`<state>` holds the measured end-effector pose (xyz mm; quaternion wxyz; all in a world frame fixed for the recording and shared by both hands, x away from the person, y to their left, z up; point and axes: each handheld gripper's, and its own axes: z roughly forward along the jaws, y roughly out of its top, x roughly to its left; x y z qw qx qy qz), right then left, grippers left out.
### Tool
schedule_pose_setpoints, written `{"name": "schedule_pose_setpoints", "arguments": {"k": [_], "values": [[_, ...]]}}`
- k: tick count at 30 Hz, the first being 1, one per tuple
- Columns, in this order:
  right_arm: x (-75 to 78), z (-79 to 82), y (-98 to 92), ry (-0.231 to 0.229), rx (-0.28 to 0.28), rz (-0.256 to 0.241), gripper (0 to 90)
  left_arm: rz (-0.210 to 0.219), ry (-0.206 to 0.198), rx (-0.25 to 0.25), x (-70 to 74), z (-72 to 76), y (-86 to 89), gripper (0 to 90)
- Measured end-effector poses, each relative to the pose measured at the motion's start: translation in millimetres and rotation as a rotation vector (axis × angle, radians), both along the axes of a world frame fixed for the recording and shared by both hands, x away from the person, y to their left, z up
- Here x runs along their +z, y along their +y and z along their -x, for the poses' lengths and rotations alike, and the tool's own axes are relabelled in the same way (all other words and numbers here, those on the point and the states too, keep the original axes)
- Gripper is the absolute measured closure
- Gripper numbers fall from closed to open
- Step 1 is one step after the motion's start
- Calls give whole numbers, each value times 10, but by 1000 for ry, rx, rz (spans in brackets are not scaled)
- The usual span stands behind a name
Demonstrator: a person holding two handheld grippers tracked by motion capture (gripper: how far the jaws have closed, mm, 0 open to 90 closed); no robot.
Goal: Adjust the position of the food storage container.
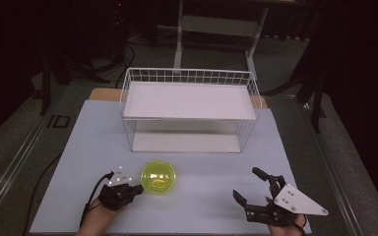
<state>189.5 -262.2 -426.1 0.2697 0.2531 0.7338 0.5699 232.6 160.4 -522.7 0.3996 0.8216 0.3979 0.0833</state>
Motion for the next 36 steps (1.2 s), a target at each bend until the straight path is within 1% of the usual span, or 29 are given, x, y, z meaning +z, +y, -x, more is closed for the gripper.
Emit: {"name": "schedule_pose_setpoints", "arguments": {"k": [3,6,8,10,12,13,14,15,17,19,20,24,27,28,30,32,36], "values": [[-2,6,1,-4,-1,7,143,-3,6,-27,0,0,-121,900],[-3,6,-6,-5,-1,6,143,-11,7,-40,-6,5,-179,900],[-5,1,-16,-4,-2,7,143,-22,6,-29,-14,-9,-165,900],[-4,0,-21,-5,-2,3,144,-28,3,-2,-17,-43,-121,900],[-2,1,-22,-5,-2,3,144,-18,6,25,-11,-91,-81,900],[-1,2,-21,-5,-2,2,144,-22,-1,33,-7,-113,-72,900],[0,3,-21,-6,-1,5,144,-25,2,38,-4,-136,-70,900],[-1,6,-18,-6,0,5,144,-18,5,39,-6,-154,-81,900],[-2,5,-18,-6,1,7,143,-34,7,30,-16,-170,-135,900],[-2,2,-20,-4,0,5,144,-30,13,18,-31,-177,-193,900],[-1,3,-23,-4,-1,4,144,-37,15,10,-32,-178,-227,900],[-1,8,-29,-5,-3,2,144,-26,14,-23,-28,-181,-368,900],[-4,8,-26,-3,0,4,144,-7,27,-51,-29,-208,-466,900],[-6,8,-24,-2,3,7,143,-8,30,-50,-30,-215,-493,900],[-11,5,-16,-1,6,15,144,-29,34,-58,-35,-227,-524,900],[-17,-3,-13,3,10,14,144,-46,35,-41,-39,-250,-501,900],[-20,-7,-8,5,12,13,143,-48,16,11,-10,-395,-401,900]]}}
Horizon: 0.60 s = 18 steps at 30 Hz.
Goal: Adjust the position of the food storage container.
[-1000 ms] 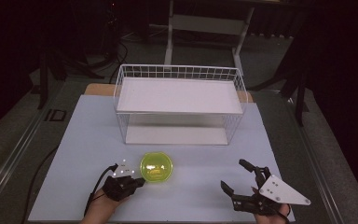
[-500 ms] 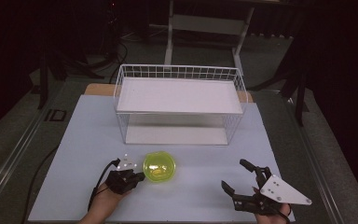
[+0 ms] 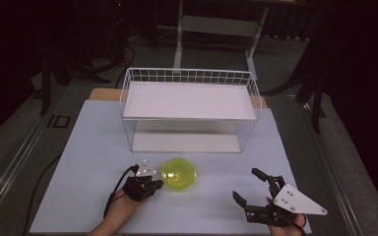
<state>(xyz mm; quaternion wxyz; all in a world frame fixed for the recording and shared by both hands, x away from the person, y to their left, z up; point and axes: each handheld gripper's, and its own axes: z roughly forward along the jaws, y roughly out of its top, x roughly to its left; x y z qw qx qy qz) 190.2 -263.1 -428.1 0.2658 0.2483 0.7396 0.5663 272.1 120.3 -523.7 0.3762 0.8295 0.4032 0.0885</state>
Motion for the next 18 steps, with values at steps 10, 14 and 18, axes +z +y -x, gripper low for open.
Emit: {"name": "schedule_pose_setpoints", "arguments": {"k": [10,14,18], "values": [[-4,-7,-22,-2,-1,6,153,31,-34,-18,19,-243,-40,900],[-5,-6,-32,-3,-5,4,153,34,-17,-45,-3,-162,-82,900],[-5,-5,-26,-7,-6,8,152,49,-11,-74,10,-48,-140,900]]}}
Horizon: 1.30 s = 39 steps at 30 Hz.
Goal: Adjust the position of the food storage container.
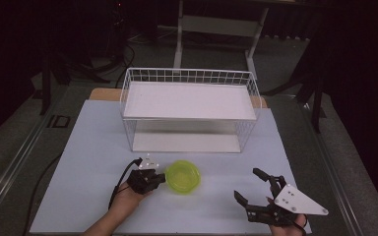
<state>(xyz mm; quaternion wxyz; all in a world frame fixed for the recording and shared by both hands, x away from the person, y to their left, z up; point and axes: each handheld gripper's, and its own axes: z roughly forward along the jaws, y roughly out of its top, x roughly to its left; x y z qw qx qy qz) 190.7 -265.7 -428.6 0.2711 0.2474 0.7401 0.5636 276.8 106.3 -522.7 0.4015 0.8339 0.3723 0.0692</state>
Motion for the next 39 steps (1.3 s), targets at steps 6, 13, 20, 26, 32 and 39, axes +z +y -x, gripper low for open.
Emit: {"name": "schedule_pose_setpoints", "arguments": {"k": [6,13,20,26,32,39], "values": [[-7,2,21,1,4,7,152,-5,14,-51,1,83,-137,900],[-10,-12,-8,7,-3,0,152,-16,28,-72,1,81,-196,900],[-14,-11,-5,2,-6,4,152,-7,19,-41,-5,-20,-196,900],[-17,-12,-10,5,-5,1,152,16,28,-55,-13,30,-263,900],[-19,-13,-3,7,-3,3,152,11,41,-89,-1,102,-355,900],[-17,-13,-11,5,-4,0,152,-2,61,-68,-33,112,-402,900]]}}
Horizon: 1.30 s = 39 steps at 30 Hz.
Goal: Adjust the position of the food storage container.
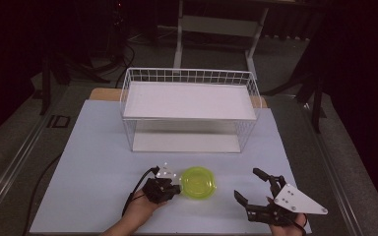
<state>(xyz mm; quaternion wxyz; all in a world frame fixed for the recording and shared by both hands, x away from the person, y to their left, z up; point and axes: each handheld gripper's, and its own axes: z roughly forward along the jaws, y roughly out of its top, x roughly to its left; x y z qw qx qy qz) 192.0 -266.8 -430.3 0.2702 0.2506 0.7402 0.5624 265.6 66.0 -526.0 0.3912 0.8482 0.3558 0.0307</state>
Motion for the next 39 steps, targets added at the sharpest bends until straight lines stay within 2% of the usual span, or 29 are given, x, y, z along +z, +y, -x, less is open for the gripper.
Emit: {"name": "schedule_pose_setpoints", "arguments": {"k": [7,21,24,28,29,31,33,35,37,39], "values": [[0,-2,2,2,0,1,152,19,4,18,-7,-62,-23,900],[-7,-2,-4,2,-3,3,152,20,17,-28,-46,-108,-272,900],[-8,-2,-8,1,-4,5,152,21,9,-26,-34,-106,-233,900],[-8,-6,-16,4,-7,4,152,76,-12,-28,39,-73,-58,888],[-8,-8,-16,5,-6,4,152,86,-21,-26,65,-59,-11,852],[-11,-13,-13,6,-3,0,152,123,-32,-33,121,-24,78,843],[-12,-12,0,8,1,3,152,141,-46,-36,186,15,149,762],[-13,-9,13,10,3,8,152,153,-77,-47,256,66,206,678],[-18,-8,25,12,5,12,152,169,-108,-53,325,114,262,534],[-19,-10,29,13,9,17,152,193,-101,-59,373,136,304,334]]}}
